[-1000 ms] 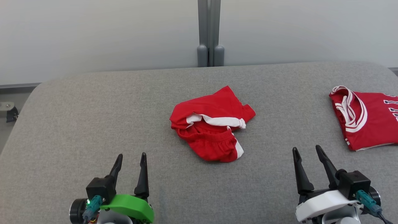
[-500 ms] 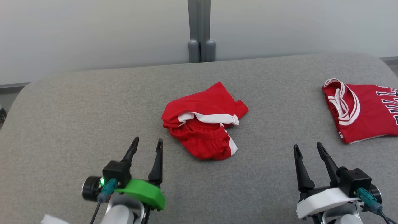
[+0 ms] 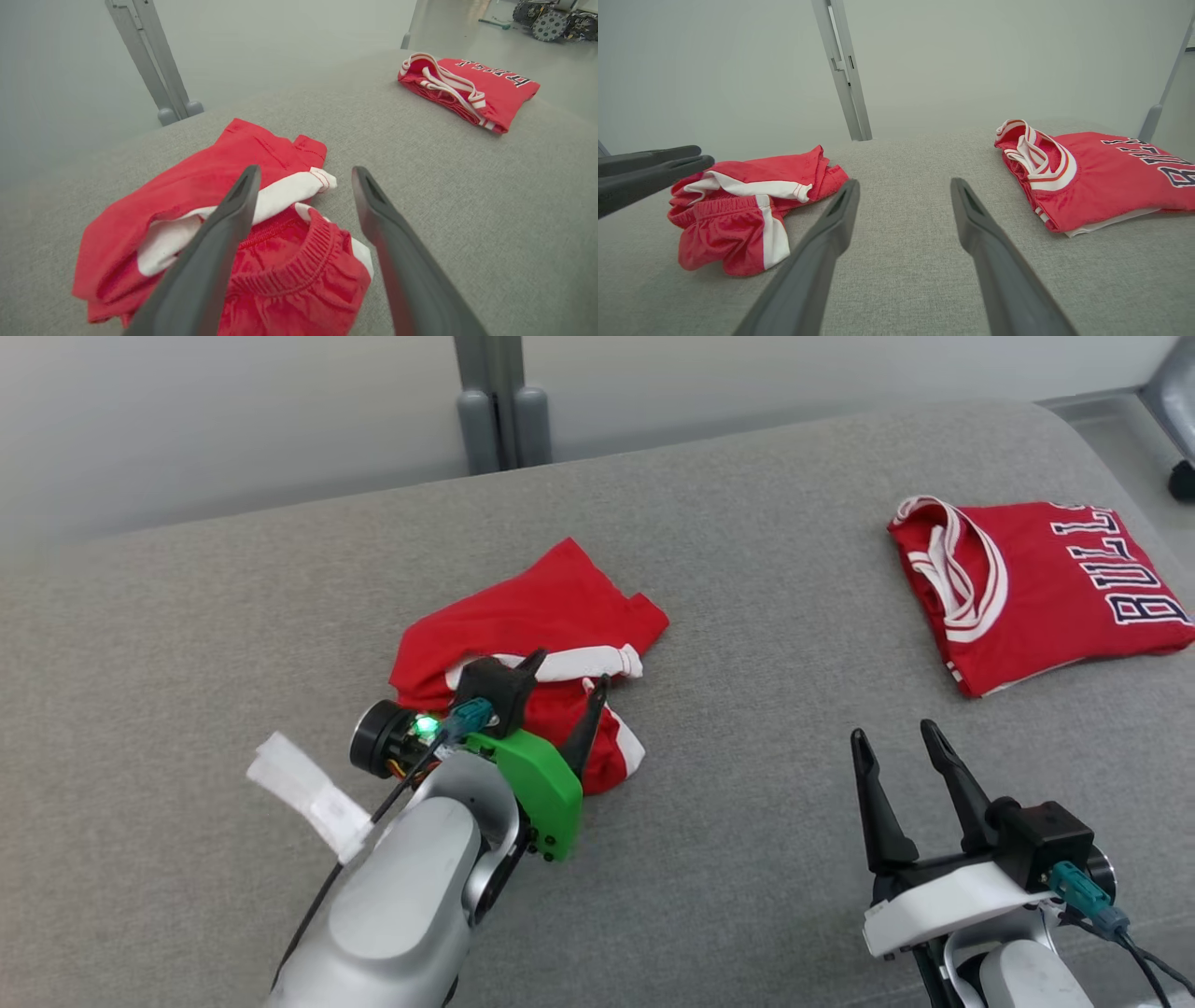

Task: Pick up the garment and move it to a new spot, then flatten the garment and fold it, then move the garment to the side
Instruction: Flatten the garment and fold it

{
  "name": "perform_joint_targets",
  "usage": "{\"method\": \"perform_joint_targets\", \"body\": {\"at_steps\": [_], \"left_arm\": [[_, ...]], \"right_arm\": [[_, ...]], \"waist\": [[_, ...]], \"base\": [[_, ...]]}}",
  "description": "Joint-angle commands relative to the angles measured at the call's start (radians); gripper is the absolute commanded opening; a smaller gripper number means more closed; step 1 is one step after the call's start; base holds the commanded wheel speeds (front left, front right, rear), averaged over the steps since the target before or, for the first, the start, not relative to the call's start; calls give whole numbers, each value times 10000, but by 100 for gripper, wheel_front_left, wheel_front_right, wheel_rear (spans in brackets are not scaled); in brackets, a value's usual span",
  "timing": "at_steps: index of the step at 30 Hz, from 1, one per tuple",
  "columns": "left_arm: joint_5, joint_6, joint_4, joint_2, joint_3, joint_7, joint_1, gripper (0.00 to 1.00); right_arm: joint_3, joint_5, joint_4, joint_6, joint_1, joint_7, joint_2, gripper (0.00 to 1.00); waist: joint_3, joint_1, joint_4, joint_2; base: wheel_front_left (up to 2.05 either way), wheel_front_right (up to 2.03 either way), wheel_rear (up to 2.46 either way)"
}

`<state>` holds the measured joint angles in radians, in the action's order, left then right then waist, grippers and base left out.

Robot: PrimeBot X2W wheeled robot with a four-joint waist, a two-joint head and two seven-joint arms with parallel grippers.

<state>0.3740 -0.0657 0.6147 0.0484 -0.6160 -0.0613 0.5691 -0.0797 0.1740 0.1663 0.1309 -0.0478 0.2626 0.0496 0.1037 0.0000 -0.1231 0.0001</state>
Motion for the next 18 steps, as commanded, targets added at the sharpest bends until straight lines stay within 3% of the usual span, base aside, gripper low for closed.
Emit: {"method": "perform_joint_targets", "body": {"at_steps": [1, 9, 11, 12, 13, 18], "left_arm": [[166, 134, 360, 54, -213, 411, 258, 100], [926, 786, 1619, 51, -1129, 1923, 954, 100], [1041, 902, 1788, 45, -1285, 2008, 1026, 44], [1093, 944, 1827, 46, -1351, 1999, 1047, 7], [1127, 934, 1836, 48, -1466, 1929, 1080, 0], [1514, 897, 1305, 41, -1749, 714, 1284, 0]], "right_arm": [[-8, 71, 8, -3, -129, 28, 20, 100], [39, 159, 23, -3, -229, 28, 17, 100], [57, 168, 32, -3, -238, 28, 17, 100], [59, 175, 32, -3, -239, 28, 17, 100], [59, 170, 26, -2, -235, 28, 15, 100], [42, 111, 58, -3, -206, 28, 17, 100]], "waist": [[615, 0, -722, -1], [834, 0, -1053, -1], [817, 0, -1027, -1], [802, 0, -1001, -1], [776, 0, -951, -1], [605, 0, -679, -1]], "base": [[0, 0, 0], [0, 0, 0], [0, 0, 0], [0, 0, 0], [0, 0, 0], [0, 0, 0]]}}
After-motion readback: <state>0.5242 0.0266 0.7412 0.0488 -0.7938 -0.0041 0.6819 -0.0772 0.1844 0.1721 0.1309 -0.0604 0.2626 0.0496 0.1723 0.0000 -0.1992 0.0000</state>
